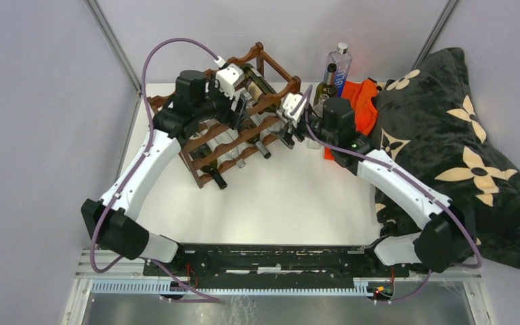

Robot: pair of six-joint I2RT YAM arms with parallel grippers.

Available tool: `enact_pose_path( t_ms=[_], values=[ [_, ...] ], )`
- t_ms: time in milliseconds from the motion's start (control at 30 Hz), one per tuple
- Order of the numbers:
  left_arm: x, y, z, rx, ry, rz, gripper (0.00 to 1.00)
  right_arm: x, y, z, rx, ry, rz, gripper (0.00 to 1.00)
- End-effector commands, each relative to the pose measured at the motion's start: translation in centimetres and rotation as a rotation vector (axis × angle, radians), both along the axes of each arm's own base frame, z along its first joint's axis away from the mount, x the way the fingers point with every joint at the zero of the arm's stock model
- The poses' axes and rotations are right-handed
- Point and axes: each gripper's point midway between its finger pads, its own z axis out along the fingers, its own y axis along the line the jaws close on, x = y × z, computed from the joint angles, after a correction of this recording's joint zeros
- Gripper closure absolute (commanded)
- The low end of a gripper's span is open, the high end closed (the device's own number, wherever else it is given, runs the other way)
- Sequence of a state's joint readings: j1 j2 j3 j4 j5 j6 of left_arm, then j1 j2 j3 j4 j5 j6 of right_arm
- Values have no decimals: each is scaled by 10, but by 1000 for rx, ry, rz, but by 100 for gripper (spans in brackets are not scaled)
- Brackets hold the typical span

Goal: Put the wine bottle on the wine rack
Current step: Place the wine bottle in the wine rack, then pick up the wine bottle from the center of the board.

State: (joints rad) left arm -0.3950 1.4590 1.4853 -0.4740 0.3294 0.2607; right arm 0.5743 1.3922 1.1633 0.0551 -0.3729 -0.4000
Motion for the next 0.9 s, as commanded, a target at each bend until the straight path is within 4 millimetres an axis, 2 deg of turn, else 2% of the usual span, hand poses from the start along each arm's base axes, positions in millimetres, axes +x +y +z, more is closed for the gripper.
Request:
enact_pose_path(
  t_ms=[0,133,167,200,300,467,567,733,800,833,867],
  values=[
    [-15,7,57,-151,-112,74,17,-62,-3,-9,-62,-9,235,16],
    [-38,7,81,-271,-92,85,14,-94,-20,-18,-98,-61,303,13],
    [-45,5,86,-310,-77,75,5,-100,-24,-20,-105,-60,314,14],
    [-53,2,92,-354,-58,63,1,-103,-29,-24,-109,-45,316,14],
    [-77,-6,114,-506,-4,29,0,-115,-42,-34,-111,-36,353,13],
    [-97,-15,147,-740,114,62,0,-125,-64,-47,-83,-17,378,13],
    [-114,-39,165,-808,130,81,0,-130,-74,-55,-56,-5,402,13],
    [-156,-102,198,-830,137,111,0,-131,-85,-68,-45,15,403,12],
    [-168,-122,213,-847,145,112,0,-129,-88,-71,-44,19,396,12],
    [-175,-129,228,-872,141,106,0,-128,-90,-72,-45,23,390,12],
    [-182,-142,231,-872,150,96,0,-128,-91,-73,-47,24,389,12]
  ],
)
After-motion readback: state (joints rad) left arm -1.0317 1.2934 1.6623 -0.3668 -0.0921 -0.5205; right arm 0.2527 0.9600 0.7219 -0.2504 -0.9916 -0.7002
